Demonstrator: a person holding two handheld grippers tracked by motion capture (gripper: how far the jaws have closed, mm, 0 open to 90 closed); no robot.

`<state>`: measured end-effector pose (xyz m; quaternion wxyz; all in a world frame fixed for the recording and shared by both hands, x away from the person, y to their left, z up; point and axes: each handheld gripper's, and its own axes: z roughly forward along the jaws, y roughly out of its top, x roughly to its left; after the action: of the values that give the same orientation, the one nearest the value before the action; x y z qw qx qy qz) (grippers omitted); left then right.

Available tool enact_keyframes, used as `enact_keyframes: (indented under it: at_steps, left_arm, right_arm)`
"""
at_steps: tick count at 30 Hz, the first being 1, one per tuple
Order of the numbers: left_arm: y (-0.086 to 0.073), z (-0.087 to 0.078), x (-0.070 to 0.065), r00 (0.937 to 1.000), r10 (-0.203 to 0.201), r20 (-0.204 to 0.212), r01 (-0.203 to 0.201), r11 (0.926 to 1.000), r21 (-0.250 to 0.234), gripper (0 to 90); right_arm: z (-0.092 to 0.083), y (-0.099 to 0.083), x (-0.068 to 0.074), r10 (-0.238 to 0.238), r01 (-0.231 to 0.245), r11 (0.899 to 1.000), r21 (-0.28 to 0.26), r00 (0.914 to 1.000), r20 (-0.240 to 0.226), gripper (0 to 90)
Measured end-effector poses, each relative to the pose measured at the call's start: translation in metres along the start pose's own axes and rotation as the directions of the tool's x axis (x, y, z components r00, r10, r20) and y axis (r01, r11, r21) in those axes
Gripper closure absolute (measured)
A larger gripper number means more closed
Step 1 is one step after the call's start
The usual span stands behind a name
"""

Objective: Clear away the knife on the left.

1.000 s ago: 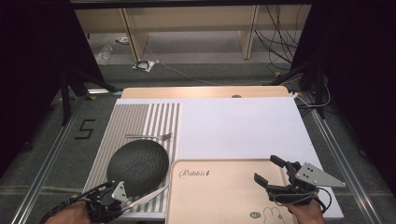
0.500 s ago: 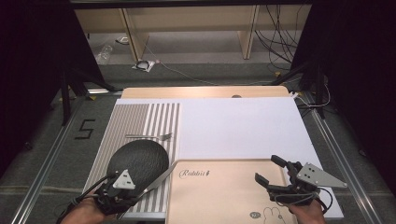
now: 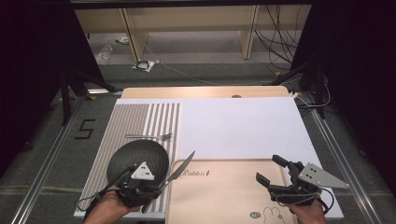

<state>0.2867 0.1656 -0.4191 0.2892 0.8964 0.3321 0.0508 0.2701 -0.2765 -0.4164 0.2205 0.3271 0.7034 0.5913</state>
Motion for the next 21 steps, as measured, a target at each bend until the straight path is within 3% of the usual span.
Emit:
enact_keyframes:
  at_steps: [5, 13, 21]
  left_arm:
    - [0.010, 0.009, -0.007, 0.9998, -0.009, 0.019, 0.009, 1.0000, -0.004, 79.0]
    - [0.019, 0.022, -0.023, 0.9984, -0.009, 0.055, 0.007, 0.9993, 0.036, 79.0]
    - [0.026, 0.029, -0.027, 0.9973, -0.004, 0.073, -0.001, 0.9975, 0.070, 79.0]
  right_arm:
    - [0.000, 0.000, 0.000, -0.002, 0.002, 1.000, -0.005, 1.0000, 0.003, 16.6]
    - [-0.001, 0.001, 0.000, -0.003, 0.003, 1.000, -0.008, 1.0000, 0.002, 16.6]
    - [-0.001, 0.001, 0.000, -0.004, 0.004, 1.000, -0.009, 1.0000, 0.004, 16.6]
